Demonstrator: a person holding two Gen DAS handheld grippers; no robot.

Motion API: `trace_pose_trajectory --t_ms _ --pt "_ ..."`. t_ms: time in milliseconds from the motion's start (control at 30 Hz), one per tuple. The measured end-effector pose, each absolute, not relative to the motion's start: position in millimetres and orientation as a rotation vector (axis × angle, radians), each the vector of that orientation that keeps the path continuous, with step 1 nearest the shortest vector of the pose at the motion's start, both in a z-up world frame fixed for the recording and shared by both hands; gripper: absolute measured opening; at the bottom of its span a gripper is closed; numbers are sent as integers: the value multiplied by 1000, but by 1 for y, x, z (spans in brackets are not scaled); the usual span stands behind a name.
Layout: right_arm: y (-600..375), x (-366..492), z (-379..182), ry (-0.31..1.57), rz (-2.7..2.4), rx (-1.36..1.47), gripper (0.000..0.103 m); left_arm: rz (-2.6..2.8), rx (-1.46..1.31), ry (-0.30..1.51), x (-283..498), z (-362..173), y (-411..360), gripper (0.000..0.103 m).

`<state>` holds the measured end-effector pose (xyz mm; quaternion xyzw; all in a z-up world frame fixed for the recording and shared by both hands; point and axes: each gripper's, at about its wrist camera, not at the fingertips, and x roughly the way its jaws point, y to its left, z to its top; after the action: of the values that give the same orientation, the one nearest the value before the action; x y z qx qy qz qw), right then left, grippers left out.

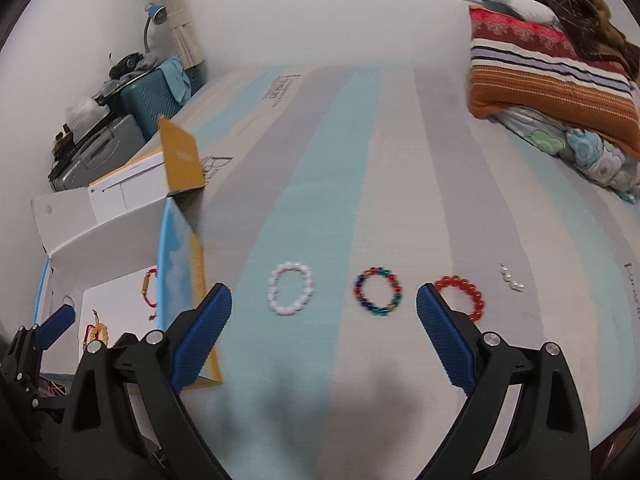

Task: Organize jewelry
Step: 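Move both open tools back over the remaining bracelets on the bed, then grasp the red bead bracelet with the right tool while the left tool grasps the white bead bracelet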

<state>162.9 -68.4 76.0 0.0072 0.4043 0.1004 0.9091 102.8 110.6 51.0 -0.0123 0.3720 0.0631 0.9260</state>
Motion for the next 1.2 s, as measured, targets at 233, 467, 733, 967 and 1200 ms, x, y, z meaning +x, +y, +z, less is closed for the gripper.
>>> trace_pose_trajectory --t_ms 233,467,733,967,1200 --pt "-123 177 74 828 145 48 94 57 6 771 122 41 70 97" --pt "-170 196 62 842 91 121 95 3 16 791 150 26 41 97" --pt "-189 226 20 932 22 89 95 -26 -17 865 195 -15 21 97" --pt "-201 252 -28 1012 16 112 95 0 -33 937 233 -58 18 97" --pt "-215 267 -65 1085 25 168 94 23 -60 984 254 -89 27 97"
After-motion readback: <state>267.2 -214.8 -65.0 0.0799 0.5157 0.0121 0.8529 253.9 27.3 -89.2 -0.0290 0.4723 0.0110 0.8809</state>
